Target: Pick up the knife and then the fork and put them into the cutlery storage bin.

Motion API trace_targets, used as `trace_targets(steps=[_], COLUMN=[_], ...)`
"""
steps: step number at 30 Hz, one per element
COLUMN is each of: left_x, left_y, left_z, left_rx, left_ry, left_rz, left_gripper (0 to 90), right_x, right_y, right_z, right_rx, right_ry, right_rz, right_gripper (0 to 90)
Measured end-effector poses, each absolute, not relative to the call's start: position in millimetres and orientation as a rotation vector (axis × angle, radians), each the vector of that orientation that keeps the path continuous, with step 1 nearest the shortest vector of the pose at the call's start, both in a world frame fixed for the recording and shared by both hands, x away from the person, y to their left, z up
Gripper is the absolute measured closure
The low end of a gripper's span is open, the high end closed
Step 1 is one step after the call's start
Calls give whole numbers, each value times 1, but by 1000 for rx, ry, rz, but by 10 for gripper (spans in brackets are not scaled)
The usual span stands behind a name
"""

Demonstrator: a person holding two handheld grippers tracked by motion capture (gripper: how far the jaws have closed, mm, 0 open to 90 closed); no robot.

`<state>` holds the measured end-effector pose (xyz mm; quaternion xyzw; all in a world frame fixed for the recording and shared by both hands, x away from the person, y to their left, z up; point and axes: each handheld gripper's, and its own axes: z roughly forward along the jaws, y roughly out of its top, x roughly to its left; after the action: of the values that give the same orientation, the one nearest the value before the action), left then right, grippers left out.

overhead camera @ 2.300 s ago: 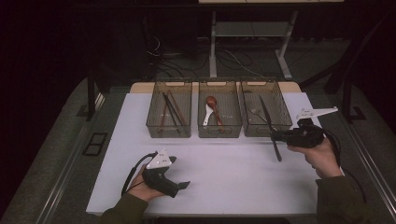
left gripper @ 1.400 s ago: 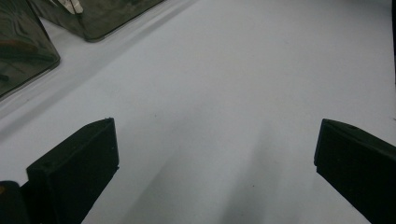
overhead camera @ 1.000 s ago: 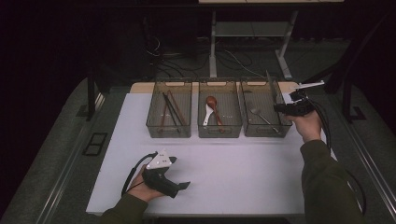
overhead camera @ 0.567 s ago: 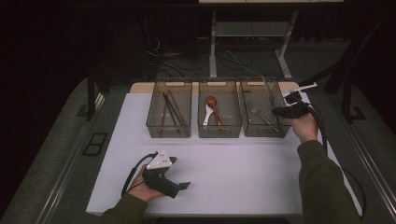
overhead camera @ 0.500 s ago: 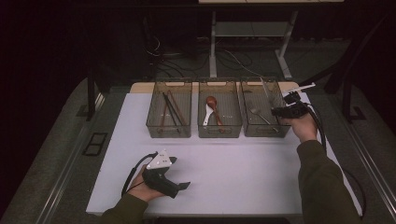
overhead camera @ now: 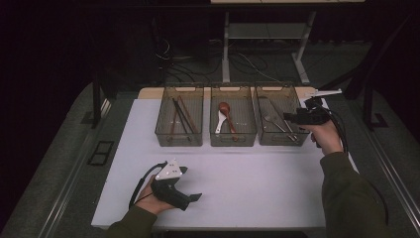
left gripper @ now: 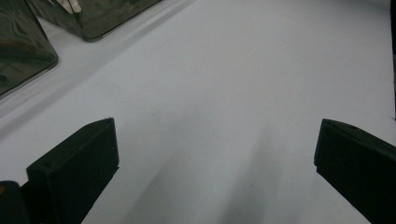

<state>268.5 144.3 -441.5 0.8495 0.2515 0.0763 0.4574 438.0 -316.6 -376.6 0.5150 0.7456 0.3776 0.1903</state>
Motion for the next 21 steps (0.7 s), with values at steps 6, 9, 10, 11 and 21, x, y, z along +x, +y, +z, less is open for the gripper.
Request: trace_targets(steps=[6,9,10,11,21], left_x=[270,272,272,272,278], left_y=[145,145,145,145,151], left_z=[-442,-443,-443,-443,-443], left_rx=[2090,2092,2095,2100,2109], left_ry=[622,627,626,623,618], left_rz=[183,175,172,176,196], left_gripper=[0,0,0,0,0], right_x=[425,413,409,405,361], right_y=[-314,-312,-311,-310,-303], right_z=[-372,-373,-374,-374,-378], right_rx=[1402,1341,1320,1306,1203], right_ry=[2106,2123,2131,2137,2169], right_rz=[1112,1116,1117,1113,1232], right_gripper=[202,193,192,188,186])
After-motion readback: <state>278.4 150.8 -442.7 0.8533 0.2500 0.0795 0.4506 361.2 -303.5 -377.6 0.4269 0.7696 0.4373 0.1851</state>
